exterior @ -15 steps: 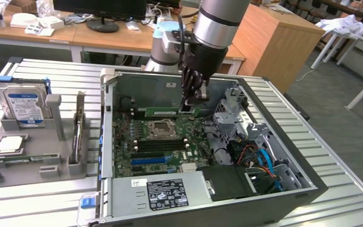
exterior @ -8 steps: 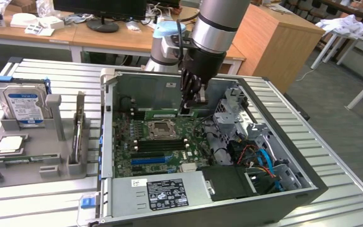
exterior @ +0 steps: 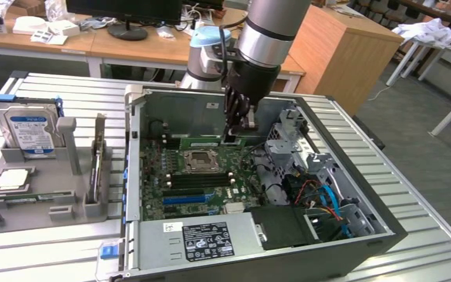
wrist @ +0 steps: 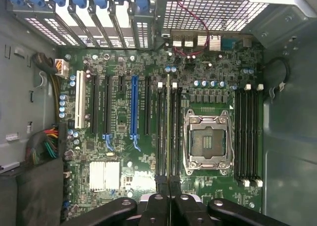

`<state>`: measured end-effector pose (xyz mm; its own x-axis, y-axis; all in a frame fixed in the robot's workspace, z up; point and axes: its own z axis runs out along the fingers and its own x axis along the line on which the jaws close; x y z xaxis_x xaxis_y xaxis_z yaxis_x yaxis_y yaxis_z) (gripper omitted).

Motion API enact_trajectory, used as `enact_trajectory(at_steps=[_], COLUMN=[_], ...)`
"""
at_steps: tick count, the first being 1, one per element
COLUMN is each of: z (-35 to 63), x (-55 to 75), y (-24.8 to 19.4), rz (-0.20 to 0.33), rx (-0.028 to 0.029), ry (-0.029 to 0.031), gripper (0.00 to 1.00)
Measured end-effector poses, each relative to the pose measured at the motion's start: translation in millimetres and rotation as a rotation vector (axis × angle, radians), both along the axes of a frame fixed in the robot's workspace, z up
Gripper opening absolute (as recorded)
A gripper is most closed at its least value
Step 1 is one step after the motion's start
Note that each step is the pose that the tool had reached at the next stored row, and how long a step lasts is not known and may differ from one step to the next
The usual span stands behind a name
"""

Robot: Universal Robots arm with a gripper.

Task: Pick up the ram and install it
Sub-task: 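Insert the ram into the slot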

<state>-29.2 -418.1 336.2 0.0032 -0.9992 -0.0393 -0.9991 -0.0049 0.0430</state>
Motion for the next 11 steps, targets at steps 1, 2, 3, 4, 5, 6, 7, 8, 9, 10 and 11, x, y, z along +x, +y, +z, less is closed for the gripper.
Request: enact_trajectory(at_steps=[1,2,3,4,5,6,7,8,9,10,11], z=[-1.2,-2.6,-4.1,-5.5,-7.0,-8.5,-10.1,-11.8,-13.3,-14.7,-16.1], x=[0.0,0.0,0.0,0.0,0.0,0.0,0.0,0.0,0.0,0.0,0.0], y=[0.0,0.0,0.0,0.0,0.0,0.0,0.0,0.0,0.0,0.0,0.0], rz=[0.0,0.0,0.0,0.0,0.0,0.0,0.0,0.0,0.0,0.0,0.0], rx=[-0.0003,-0.0003,-0.0003,-0.0004,-0.0004,-0.0003,-0.0003,-0.0003,-0.0003,-0.0004,-0.0003], ry=[-0.0004,-0.0008,-0.0012,-0.0015,-0.0018,-0.0021,-0.0025,-0.0029,-0.0031,-0.0033,-0.0036], gripper=[0.12,0.12,0.12,0.12,0.12,0.12,0.12,0.12,0.12,0.12,0.12])
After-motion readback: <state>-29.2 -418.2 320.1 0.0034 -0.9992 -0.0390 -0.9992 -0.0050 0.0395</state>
